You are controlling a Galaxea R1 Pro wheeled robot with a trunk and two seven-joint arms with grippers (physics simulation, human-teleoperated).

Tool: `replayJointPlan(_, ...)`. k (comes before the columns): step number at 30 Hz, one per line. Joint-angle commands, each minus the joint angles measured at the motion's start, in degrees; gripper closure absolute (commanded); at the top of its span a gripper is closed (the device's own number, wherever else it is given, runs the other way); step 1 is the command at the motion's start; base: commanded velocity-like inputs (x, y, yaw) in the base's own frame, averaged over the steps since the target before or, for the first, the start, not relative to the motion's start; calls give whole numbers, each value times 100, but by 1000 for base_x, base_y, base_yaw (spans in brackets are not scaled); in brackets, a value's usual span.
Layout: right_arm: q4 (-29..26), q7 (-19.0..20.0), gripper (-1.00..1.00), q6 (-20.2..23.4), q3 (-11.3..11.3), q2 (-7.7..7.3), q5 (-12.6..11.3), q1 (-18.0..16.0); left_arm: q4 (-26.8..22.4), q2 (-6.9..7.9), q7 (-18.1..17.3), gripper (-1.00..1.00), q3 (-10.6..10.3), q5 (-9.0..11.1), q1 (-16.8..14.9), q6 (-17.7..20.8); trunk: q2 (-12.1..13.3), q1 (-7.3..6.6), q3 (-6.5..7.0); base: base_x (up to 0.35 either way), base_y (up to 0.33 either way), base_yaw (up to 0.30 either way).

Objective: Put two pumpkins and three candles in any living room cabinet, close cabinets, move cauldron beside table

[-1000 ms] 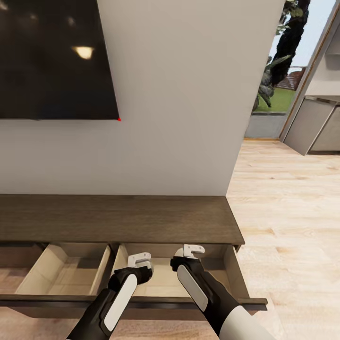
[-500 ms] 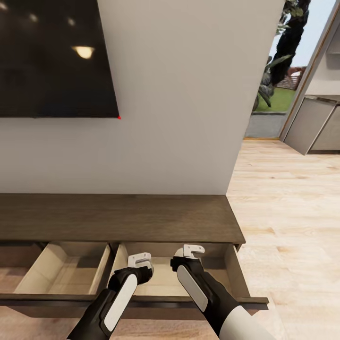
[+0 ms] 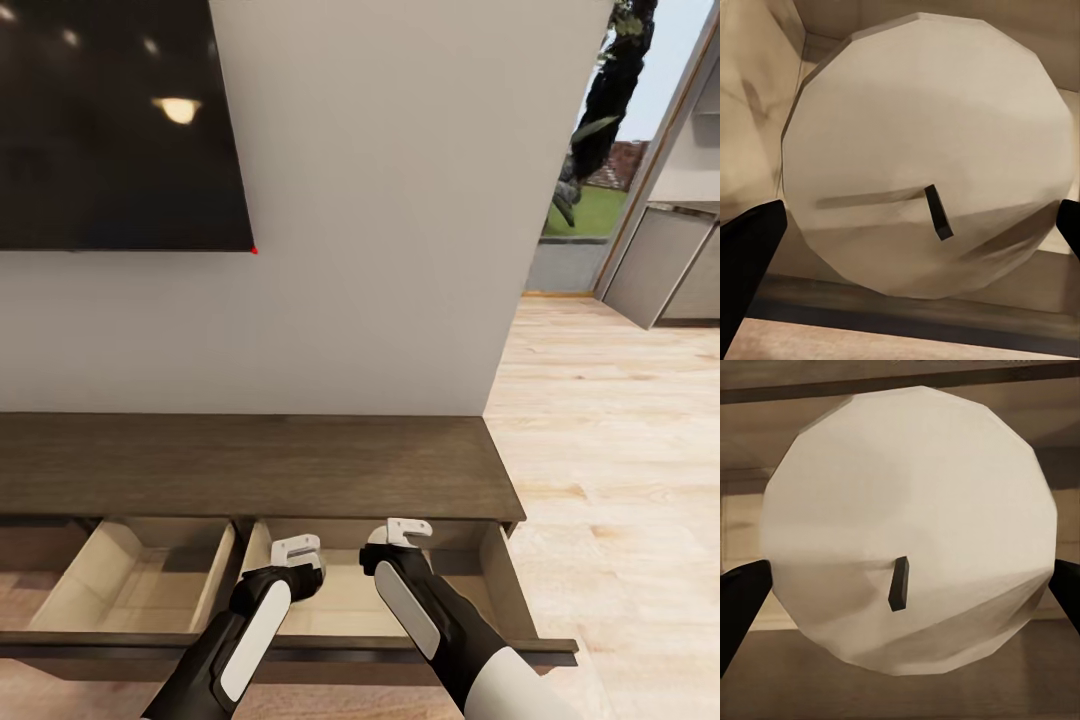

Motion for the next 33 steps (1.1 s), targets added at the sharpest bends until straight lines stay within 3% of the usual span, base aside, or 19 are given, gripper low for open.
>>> replayJointPlan(1, 0, 2, 100, -1, -1, 0, -2, 0, 0, 0, -7, 100, -2, 2, 0, -1, 0, 0, 4, 1, 0, -31)
replayJointPlan(22, -1, 7, 100, 4, -2, 0, -28, 0, -28, 9, -7, 100, 2, 2, 0, -1, 0, 0, 55, 36, 15, -30)
replayJointPlan(33, 7, 7, 100, -16, -8, 0, -31, 0, -28, 0, -7, 100, 1, 2, 0, -1, -441, 242, -142, 0, 0, 0)
